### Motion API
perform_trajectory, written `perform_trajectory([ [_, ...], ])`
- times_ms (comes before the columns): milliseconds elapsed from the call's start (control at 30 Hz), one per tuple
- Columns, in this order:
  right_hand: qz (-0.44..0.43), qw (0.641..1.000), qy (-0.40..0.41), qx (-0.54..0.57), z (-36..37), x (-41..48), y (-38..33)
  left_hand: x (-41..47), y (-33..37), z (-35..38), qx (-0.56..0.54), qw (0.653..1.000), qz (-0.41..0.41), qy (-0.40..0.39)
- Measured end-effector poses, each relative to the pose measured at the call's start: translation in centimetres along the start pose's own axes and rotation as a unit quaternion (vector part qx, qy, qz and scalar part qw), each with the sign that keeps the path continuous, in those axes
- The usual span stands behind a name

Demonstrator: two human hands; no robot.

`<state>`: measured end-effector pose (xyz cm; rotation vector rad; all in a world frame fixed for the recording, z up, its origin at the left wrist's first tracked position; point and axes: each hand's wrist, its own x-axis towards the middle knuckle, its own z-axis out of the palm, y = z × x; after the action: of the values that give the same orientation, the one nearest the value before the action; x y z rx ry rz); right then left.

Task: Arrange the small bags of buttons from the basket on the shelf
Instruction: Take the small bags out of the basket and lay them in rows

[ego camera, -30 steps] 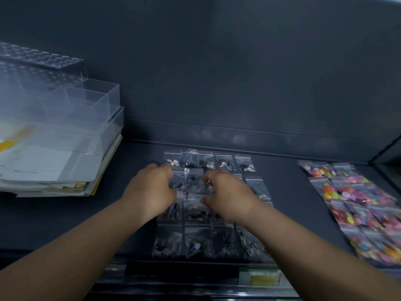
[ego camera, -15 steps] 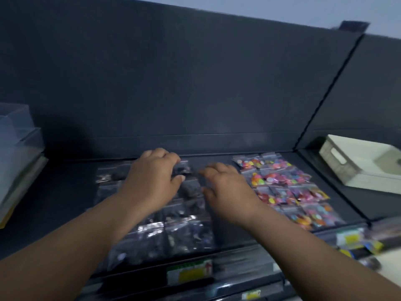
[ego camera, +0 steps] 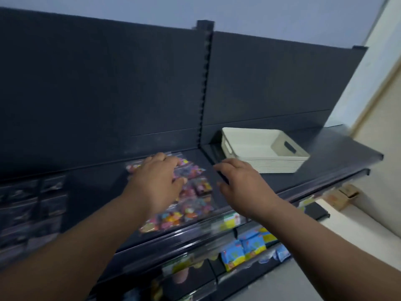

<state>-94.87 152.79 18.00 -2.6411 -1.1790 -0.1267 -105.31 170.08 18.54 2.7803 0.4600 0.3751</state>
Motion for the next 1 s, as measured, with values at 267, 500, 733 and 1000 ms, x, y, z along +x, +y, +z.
perform_trajectory([
  [267,0.072,0.996,0.025,0.039,-3.1,0.2,10.3,6.3,7.7,2.5,-0.079,0.996,-0.025,-0.03],
  [500,0.149,0.986,0.024,0.065,-4.6,2.9,16.8,14.3,11.0,5.5,-0.093,0.994,-0.017,-0.046],
  [733,0.191,0.979,0.007,0.073,-5.1,6.6,22.6,20.7,13.0,9.8,-0.047,0.997,-0.027,-0.049],
  [1000,0.137,0.978,-0.105,0.116,-2.3,13.0,29.5,24.6,12.8,14.1,-0.031,0.988,-0.153,0.001],
])
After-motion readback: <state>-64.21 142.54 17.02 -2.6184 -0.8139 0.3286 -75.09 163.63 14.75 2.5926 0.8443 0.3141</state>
